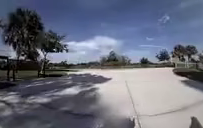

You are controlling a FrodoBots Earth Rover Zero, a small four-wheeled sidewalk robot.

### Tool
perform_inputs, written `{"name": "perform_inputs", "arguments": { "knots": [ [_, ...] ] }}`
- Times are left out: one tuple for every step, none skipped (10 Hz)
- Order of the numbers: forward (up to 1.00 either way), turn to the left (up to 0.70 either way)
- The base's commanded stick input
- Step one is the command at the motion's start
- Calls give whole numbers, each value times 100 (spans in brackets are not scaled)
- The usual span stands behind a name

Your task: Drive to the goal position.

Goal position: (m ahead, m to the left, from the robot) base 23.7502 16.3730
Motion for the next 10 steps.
{"name": "perform_inputs", "arguments": {
  "knots": [
    [85, 0],
    [85, 0],
    [85, 0],
    [85, 0],
    [85, 0],
    [85, 0],
    [85, 0],
    [85, 0],
    [85, 0],
    [85, 0]
  ]
}}
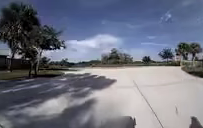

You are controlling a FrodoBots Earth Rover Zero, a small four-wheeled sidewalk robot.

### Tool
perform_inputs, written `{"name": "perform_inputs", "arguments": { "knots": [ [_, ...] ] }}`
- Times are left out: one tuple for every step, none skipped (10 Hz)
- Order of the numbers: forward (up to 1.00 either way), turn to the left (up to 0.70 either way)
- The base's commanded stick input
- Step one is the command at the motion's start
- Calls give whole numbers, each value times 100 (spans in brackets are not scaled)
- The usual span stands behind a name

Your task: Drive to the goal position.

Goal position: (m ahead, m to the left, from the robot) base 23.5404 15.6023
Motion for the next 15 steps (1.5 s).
{"name": "perform_inputs", "arguments": {
  "knots": [
    [85, 0],
    [85, 0],
    [85, 0],
    [85, 0],
    [85, 0],
    [85, 0],
    [85, 0],
    [85, 0],
    [85, 0],
    [85, 0],
    [85, 0],
    [85, 0],
    [85, 0],
    [85, 0],
    [85, 0]
  ]
}}
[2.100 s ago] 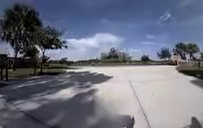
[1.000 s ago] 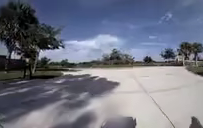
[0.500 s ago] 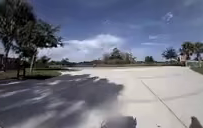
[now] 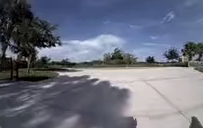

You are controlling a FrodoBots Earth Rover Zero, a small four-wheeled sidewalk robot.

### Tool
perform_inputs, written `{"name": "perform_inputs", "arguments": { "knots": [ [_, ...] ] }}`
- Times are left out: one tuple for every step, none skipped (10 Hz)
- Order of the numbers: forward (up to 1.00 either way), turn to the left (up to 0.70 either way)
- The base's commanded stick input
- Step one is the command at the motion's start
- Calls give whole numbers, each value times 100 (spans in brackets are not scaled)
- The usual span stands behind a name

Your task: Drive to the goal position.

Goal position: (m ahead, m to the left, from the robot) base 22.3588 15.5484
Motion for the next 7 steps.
{"name": "perform_inputs", "arguments": {
  "knots": [
    [85, 0],
    [85, 0],
    [85, 0],
    [85, 0],
    [85, 0],
    [85, 0],
    [85, 0]
  ]
}}
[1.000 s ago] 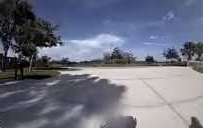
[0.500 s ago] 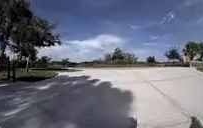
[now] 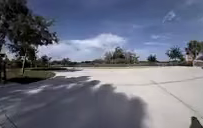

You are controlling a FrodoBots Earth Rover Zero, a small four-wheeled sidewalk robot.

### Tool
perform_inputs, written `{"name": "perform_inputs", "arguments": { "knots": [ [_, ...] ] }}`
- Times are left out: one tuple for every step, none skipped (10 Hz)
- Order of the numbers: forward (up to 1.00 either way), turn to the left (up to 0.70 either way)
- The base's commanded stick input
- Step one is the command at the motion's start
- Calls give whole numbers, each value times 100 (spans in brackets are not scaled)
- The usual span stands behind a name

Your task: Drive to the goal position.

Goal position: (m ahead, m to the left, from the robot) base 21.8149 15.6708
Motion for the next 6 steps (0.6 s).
{"name": "perform_inputs", "arguments": {
  "knots": [
    [85, 0],
    [85, 0],
    [85, 0],
    [85, 0],
    [85, 0],
    [85, 0]
  ]
}}
